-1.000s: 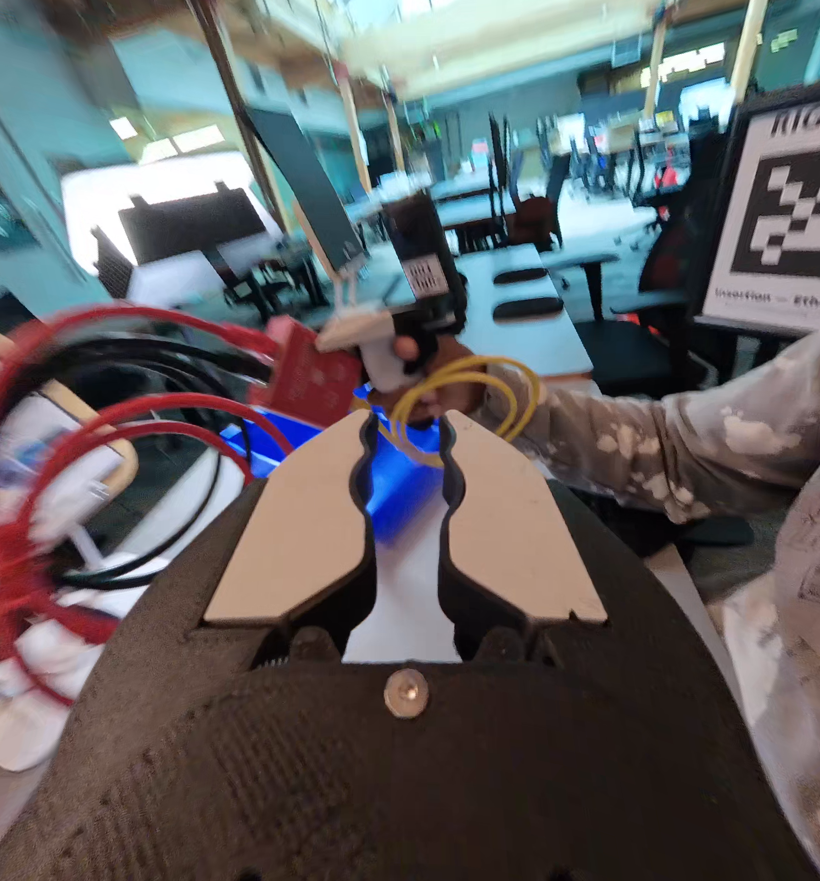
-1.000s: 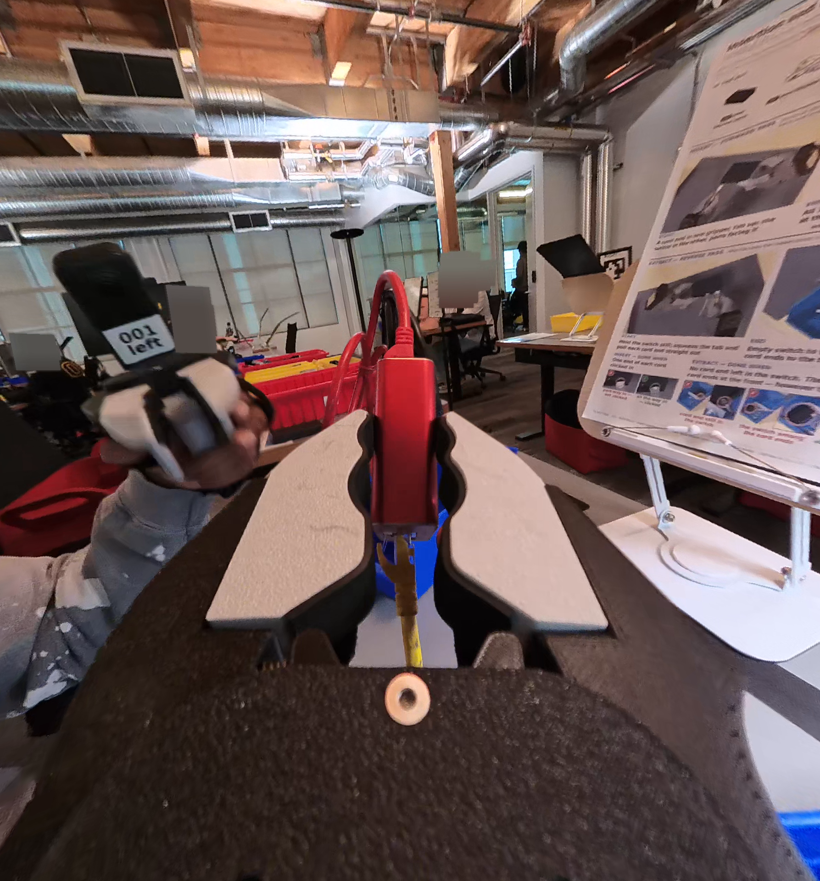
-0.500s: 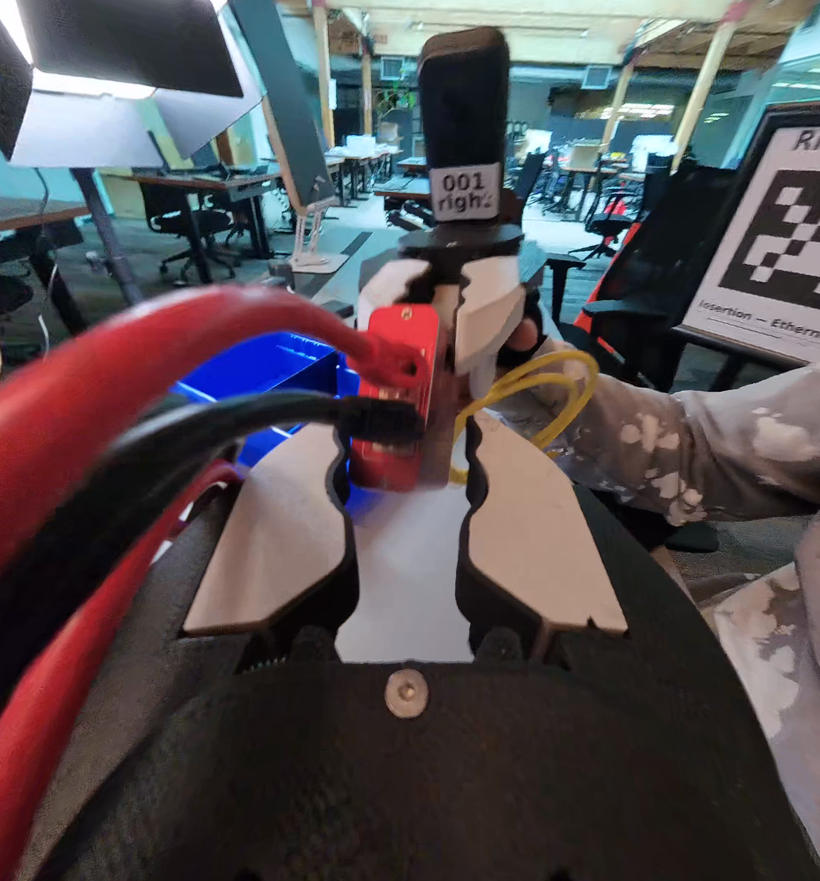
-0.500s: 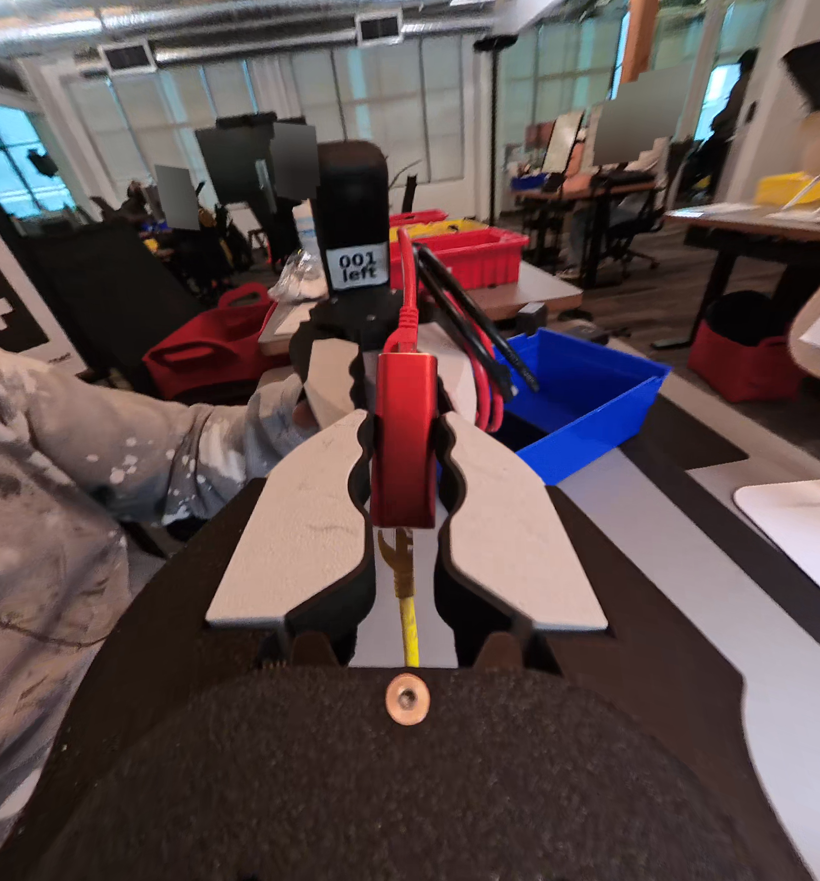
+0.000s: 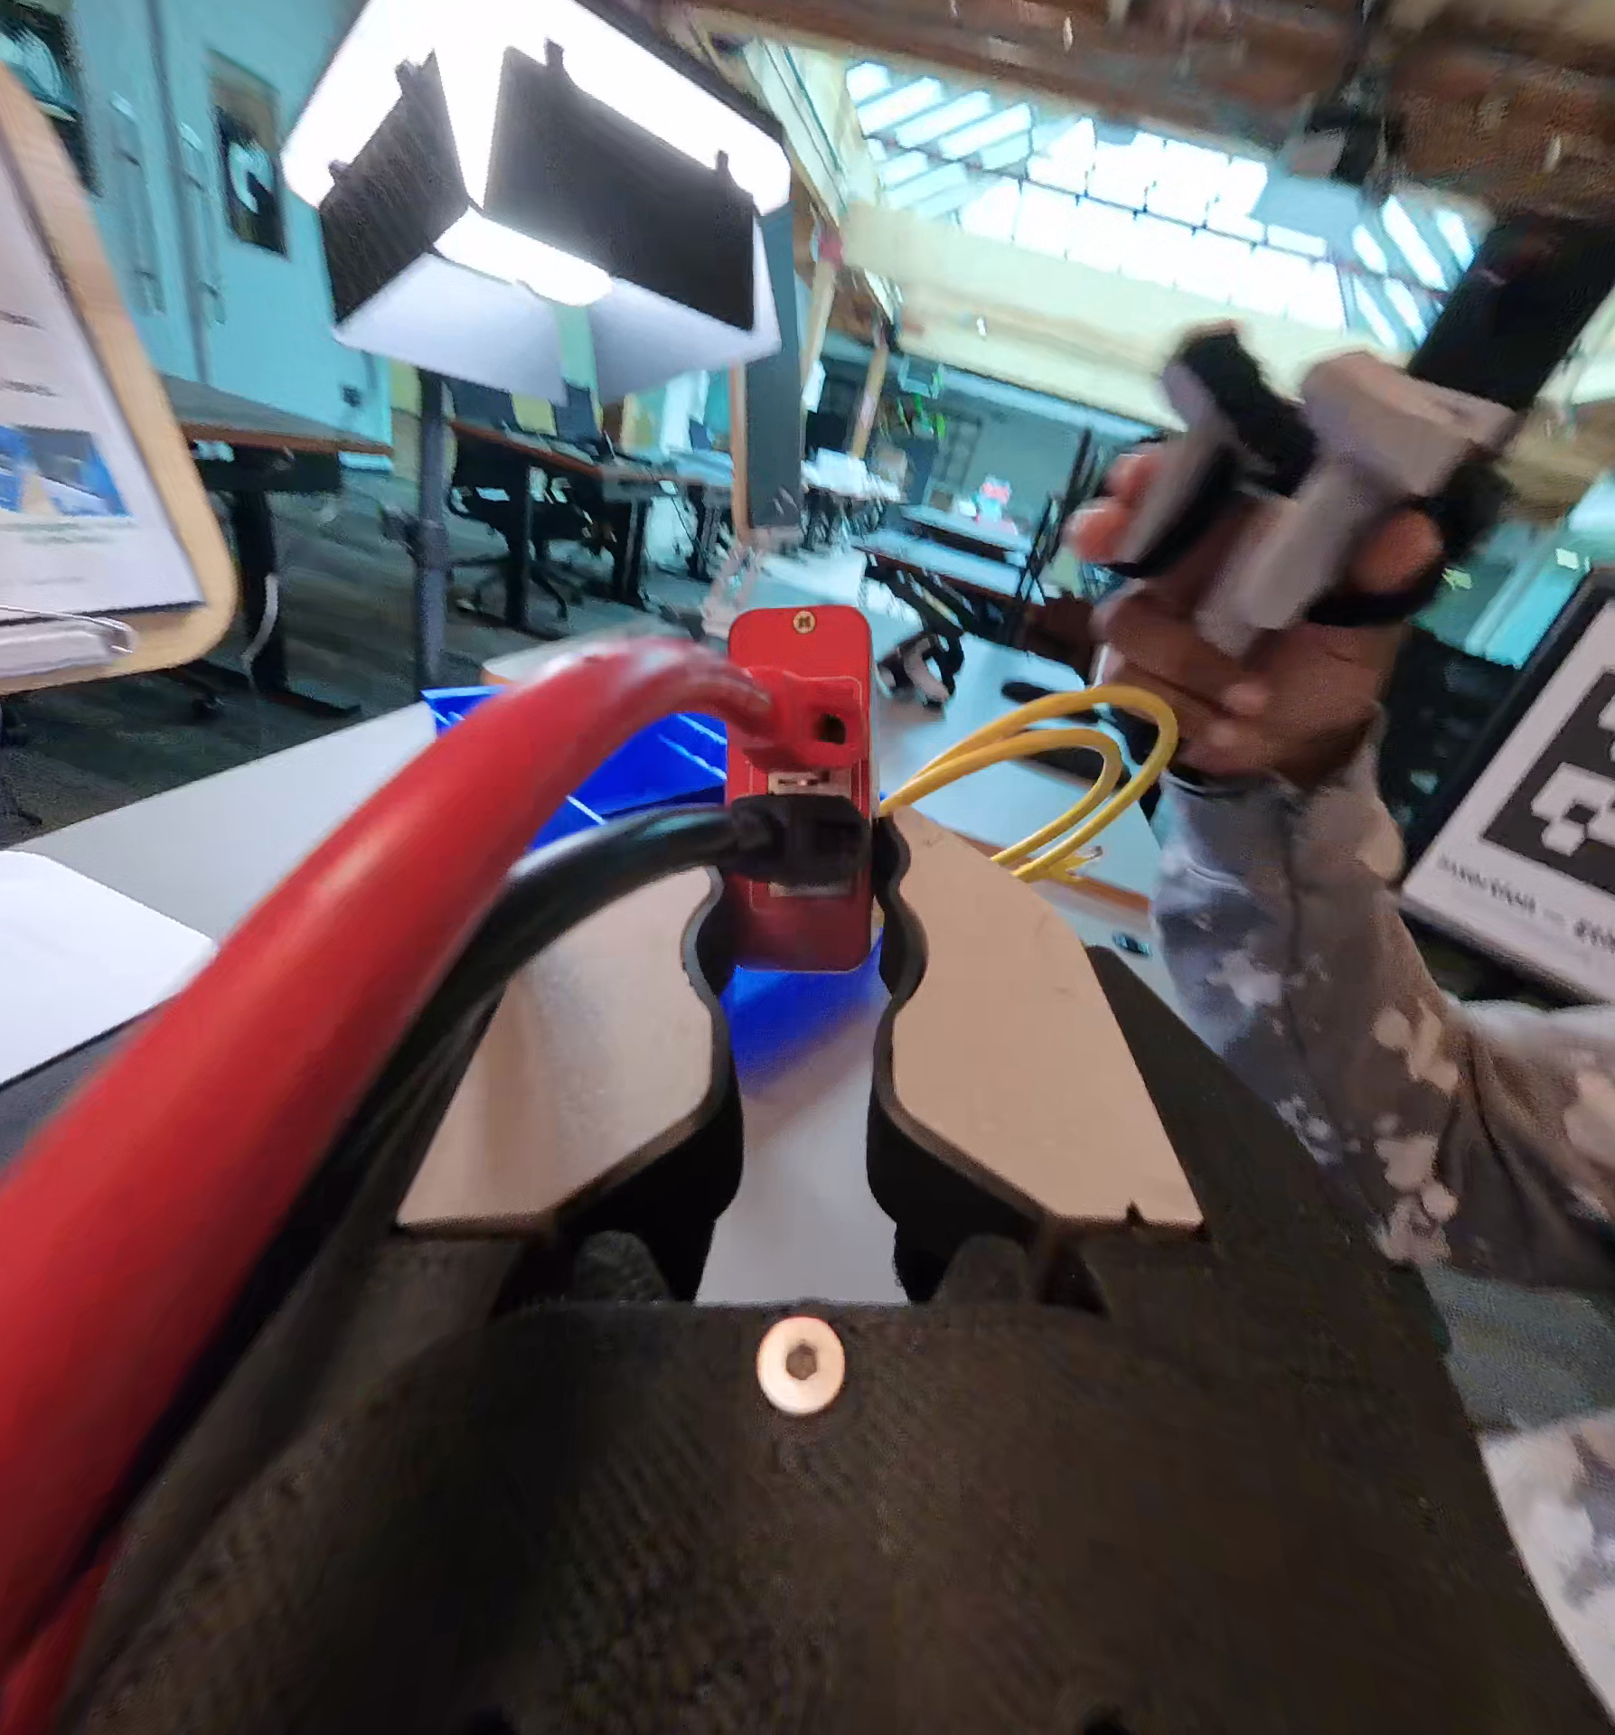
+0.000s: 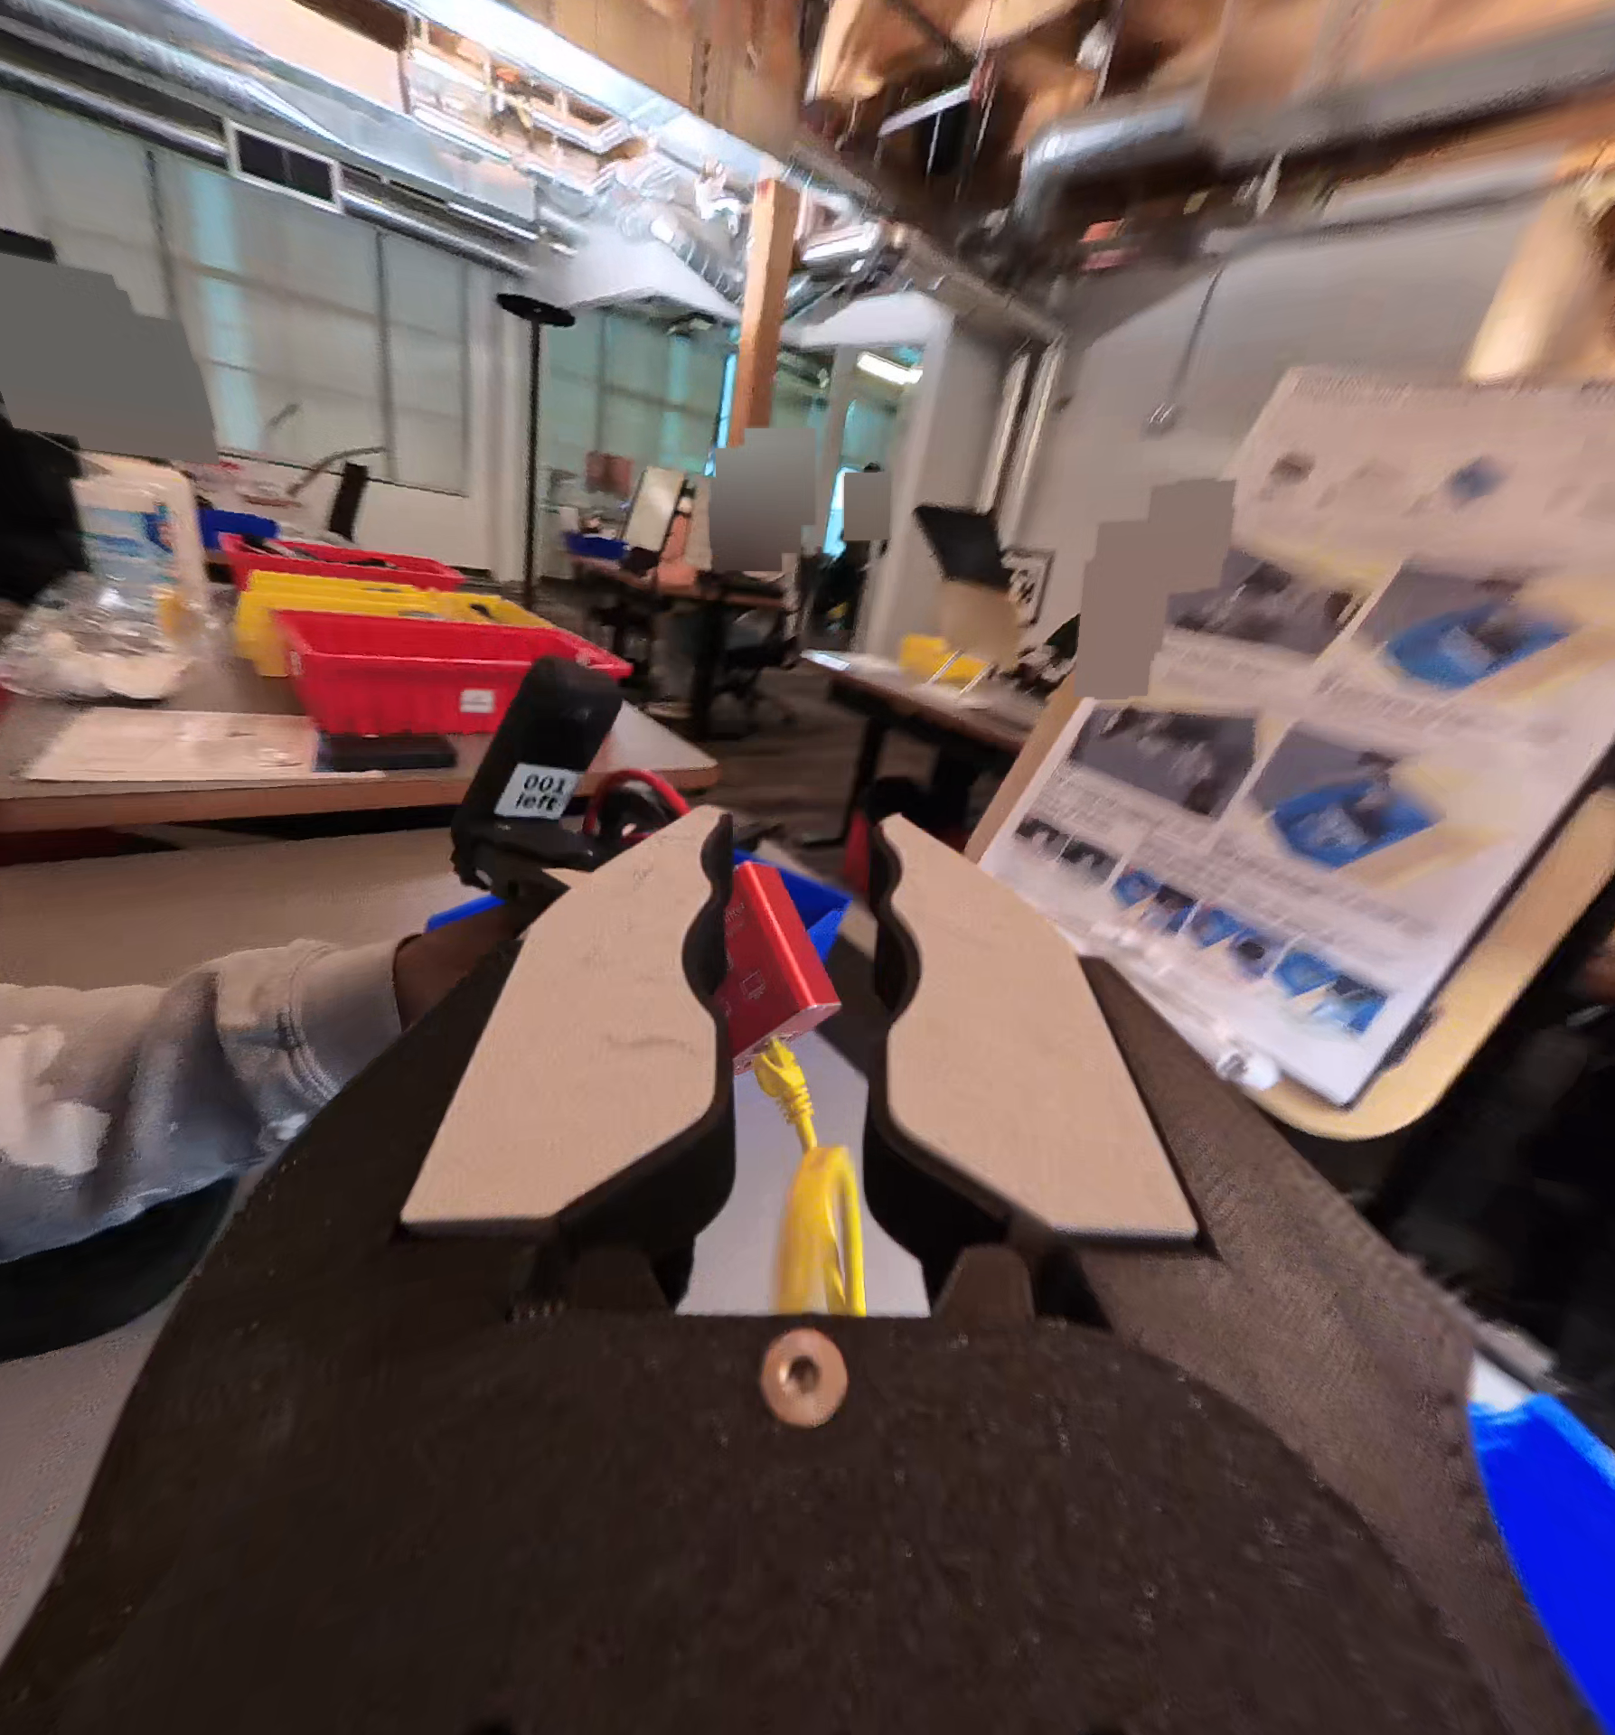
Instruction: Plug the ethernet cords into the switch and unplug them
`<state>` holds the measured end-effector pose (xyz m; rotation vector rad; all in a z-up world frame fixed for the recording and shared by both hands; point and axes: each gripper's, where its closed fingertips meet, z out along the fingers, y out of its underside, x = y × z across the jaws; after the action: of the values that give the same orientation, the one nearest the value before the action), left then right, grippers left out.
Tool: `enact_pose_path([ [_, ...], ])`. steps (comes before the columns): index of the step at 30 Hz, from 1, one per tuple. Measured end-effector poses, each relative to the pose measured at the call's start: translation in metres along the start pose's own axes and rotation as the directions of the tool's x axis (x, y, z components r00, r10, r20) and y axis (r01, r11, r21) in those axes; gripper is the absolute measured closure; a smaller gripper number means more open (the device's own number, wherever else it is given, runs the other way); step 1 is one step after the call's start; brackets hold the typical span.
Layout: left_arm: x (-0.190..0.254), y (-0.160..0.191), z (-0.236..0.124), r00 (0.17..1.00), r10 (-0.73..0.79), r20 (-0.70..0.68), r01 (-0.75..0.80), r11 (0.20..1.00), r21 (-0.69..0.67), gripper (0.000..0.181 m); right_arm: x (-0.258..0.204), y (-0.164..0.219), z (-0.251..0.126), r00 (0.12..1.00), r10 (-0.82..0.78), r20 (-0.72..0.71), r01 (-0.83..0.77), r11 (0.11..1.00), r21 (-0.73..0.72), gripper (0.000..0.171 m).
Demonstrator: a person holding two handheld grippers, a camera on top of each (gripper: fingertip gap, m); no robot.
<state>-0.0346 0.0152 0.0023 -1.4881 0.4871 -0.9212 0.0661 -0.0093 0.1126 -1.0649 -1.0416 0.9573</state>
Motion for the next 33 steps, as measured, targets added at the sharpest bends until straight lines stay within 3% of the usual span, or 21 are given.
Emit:
enact_pose_path([
  [3, -0.011, -0.019, -0.012, 0.998, -0.031, 0.052, 0.024, 0.991, 0.130, 0.154, -0.041, -0.028, -0.006, 0.996, -0.051, 0.072, 0.046, 0.997, 0.068, 0.148],
  [7, -0.014, -0.045, -0.031, 0.993, -0.085, 0.085, 0.055, 0.950, 0.307, 0.155, -0.095, 0.007, 0.035, 0.952, 0.060, 0.299, -0.056, 0.998, -0.021, 0.146],
  [11, -0.007, -0.066, -0.048, 0.992, -0.120, 0.047, 0.089, 0.902, 0.422, 0.154, -0.070, 0.056, 0.074, 0.927, 0.272, 0.259, -0.277, 0.961, -0.018, 0.146],
  [13, 0.002, -0.073, -0.051, 0.993, -0.116, 0.010, 0.099, 0.887, 0.451, 0.154, -0.049, 0.069, 0.078, 0.873, 0.420, 0.250, -0.438, 0.899, 0.020, 0.144],
  [16, 0.017, -0.075, -0.045, 0.992, -0.115, -0.059, 0.129, 0.880, 0.456, 0.154, -0.031, 0.072, 0.076, 0.786, 0.551, 0.278, -0.590, 0.804, 0.072, 0.139],
  [20, 0.040, -0.065, -0.026, 0.980, -0.124, -0.154, 0.180, 0.885, 0.429, 0.155, -0.032, 0.051, 0.065, 0.736, 0.559, 0.383, -0.646, 0.748, 0.150, 0.137],
  [24, 0.057, -0.059, -0.014, 0.976, -0.112, -0.187, 0.179, 0.900, 0.397, 0.155, -0.032, 0.040, 0.055, 0.767, 0.495, 0.408, -0.596, 0.785, 0.168, 0.153],
  [33, 0.068, -0.058, -0.011, 0.982, -0.061, -0.180, 0.124, 0.923, 0.364, 0.155, -0.039, 0.037, 0.043, 0.773, 0.414, 0.482, -0.510, 0.856, 0.083, 0.156],
])
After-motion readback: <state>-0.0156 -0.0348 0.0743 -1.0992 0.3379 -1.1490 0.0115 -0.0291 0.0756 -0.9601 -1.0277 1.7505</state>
